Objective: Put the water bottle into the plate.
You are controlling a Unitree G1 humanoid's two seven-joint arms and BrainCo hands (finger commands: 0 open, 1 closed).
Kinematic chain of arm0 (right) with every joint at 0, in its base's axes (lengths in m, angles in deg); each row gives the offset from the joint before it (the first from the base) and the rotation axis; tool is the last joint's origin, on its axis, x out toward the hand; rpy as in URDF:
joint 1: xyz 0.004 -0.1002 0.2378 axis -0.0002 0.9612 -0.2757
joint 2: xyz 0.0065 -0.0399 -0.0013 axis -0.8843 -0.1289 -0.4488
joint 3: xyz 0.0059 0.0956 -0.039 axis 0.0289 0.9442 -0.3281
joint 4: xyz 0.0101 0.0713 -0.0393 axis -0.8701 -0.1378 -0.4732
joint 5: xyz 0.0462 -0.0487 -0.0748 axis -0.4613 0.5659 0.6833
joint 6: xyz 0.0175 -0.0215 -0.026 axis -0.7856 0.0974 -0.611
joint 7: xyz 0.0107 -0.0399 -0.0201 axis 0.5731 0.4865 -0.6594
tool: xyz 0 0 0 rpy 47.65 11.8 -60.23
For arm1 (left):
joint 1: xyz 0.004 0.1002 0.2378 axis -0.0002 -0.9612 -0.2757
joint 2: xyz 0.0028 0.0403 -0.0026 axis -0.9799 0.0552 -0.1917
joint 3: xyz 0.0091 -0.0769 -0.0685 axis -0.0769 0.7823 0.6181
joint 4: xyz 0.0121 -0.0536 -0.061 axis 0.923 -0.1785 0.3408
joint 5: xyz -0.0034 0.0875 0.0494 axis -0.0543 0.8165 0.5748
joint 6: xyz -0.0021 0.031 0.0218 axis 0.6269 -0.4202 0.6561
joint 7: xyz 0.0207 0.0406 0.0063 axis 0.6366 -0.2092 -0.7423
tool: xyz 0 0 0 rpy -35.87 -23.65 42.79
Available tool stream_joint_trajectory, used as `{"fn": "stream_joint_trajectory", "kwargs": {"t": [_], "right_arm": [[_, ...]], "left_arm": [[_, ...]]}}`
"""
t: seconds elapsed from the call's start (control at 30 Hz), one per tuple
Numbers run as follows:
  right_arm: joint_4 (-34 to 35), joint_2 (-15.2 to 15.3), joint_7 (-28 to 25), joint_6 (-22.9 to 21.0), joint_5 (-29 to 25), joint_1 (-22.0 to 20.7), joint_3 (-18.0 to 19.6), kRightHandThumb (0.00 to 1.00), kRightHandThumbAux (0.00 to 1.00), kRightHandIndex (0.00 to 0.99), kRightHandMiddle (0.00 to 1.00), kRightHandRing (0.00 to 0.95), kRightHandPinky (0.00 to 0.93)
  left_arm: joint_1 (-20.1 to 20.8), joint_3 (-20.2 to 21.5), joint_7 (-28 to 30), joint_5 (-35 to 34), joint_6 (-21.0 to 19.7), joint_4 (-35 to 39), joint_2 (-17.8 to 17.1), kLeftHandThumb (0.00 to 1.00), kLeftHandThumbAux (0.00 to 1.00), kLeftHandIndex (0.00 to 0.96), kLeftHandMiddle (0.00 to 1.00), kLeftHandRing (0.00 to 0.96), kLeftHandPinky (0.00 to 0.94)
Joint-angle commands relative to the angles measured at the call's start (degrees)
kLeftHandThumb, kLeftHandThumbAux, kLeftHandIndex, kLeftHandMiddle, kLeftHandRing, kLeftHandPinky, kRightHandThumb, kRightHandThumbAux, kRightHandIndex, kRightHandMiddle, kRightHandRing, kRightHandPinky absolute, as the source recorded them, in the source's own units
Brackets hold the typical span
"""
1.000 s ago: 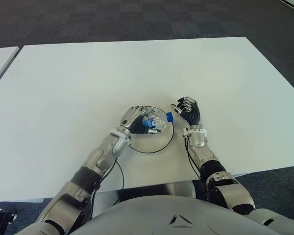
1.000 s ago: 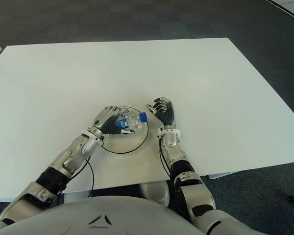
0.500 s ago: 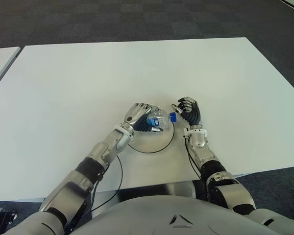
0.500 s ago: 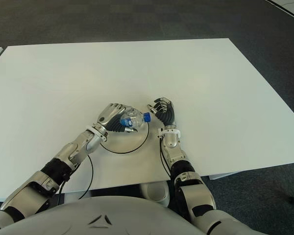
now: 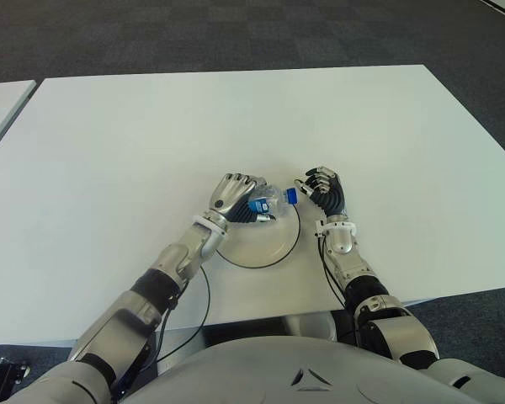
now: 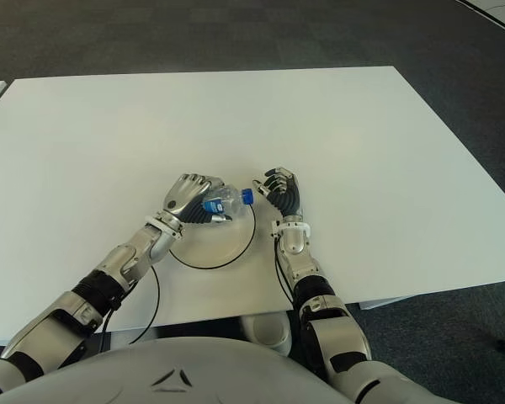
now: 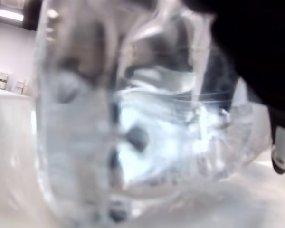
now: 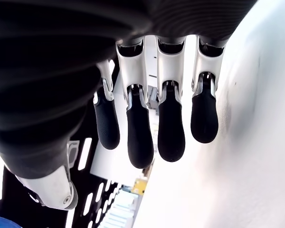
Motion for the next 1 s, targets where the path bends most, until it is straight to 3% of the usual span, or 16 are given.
{"fn": "stream_joint_trajectory", "kwargs": {"t": [0.03, 0.07, 0.1, 0.2, 0.3, 0.37, 0.57, 1.0], "right_arm": [[-0.6, 0.1, -0.1, -0.3, 0.0, 0.5, 0.1, 0.707, 0.728, 0.431, 0.599, 0.616, 0.624], [-0.6, 0.1, 0.0, -0.3, 0.1, 0.5, 0.1, 0.707, 0.728, 0.431, 0.6, 0.617, 0.623], [-0.7, 0.1, 0.1, -0.3, 0.1, 0.5, 0.1, 0.707, 0.728, 0.431, 0.6, 0.617, 0.623], [-0.7, 0.2, 0.3, -0.3, 0.3, 0.5, 0.1, 0.707, 0.728, 0.432, 0.602, 0.618, 0.623], [-0.6, 0.2, 0.1, -0.2, 0.2, 0.5, 0.1, 0.707, 0.727, 0.432, 0.605, 0.619, 0.627], [-0.5, 0.2, 0.0, 0.1, 0.1, 0.5, 0.1, 0.707, 0.727, 0.432, 0.605, 0.619, 0.629], [-0.3, 0.2, -0.1, 0.3, 0.1, 0.5, 0.2, 0.707, 0.727, 0.432, 0.604, 0.62, 0.633], [-0.5, 0.2, 0.2, 0.3, 0.2, 0.4, 0.1, 0.707, 0.727, 0.432, 0.601, 0.617, 0.625]], "left_arm": [[-1.0, -0.4, -0.1, -0.8, -0.7, -3.1, 0.1, 0.839, 0.667, 0.415, 0.498, 0.532, 0.528], [-0.8, -0.5, -0.4, -0.8, -0.5, -3.5, 0.0, 0.792, 0.679, 0.415, 0.429, 0.442, 0.442], [-0.6, -0.6, -0.7, -0.6, -0.3, -4.0, -0.1, 0.775, 0.683, 0.415, 0.404, 0.41, 0.411], [0.0, -1.1, -1.2, -0.1, -0.2, -5.0, -0.4, 0.622, 0.612, 0.248, 0.242, 0.215, 0.209], [0.4, -1.6, -1.3, 0.7, -0.7, -5.4, -1.0, 0.541, 0.61, 0.151, 0.142, 0.108, 0.075], [0.6, -1.7, -1.2, 1.1, -1.1, -5.3, -1.4, 0.497, 0.612, 0.104, 0.09, 0.055, 0.038], [0.2, -1.6, -1.5, 1.9, -2.6, -3.8, -1.9, 0.381, 0.608, 0.013, 0.009, 0.005, 0.003], [-0.6, -1.3, -7.3, 3.0, -3.0, -2.7, -2.3, 0.122, 0.497, 0.0, 0.0, 0.0, 0.0]]}}
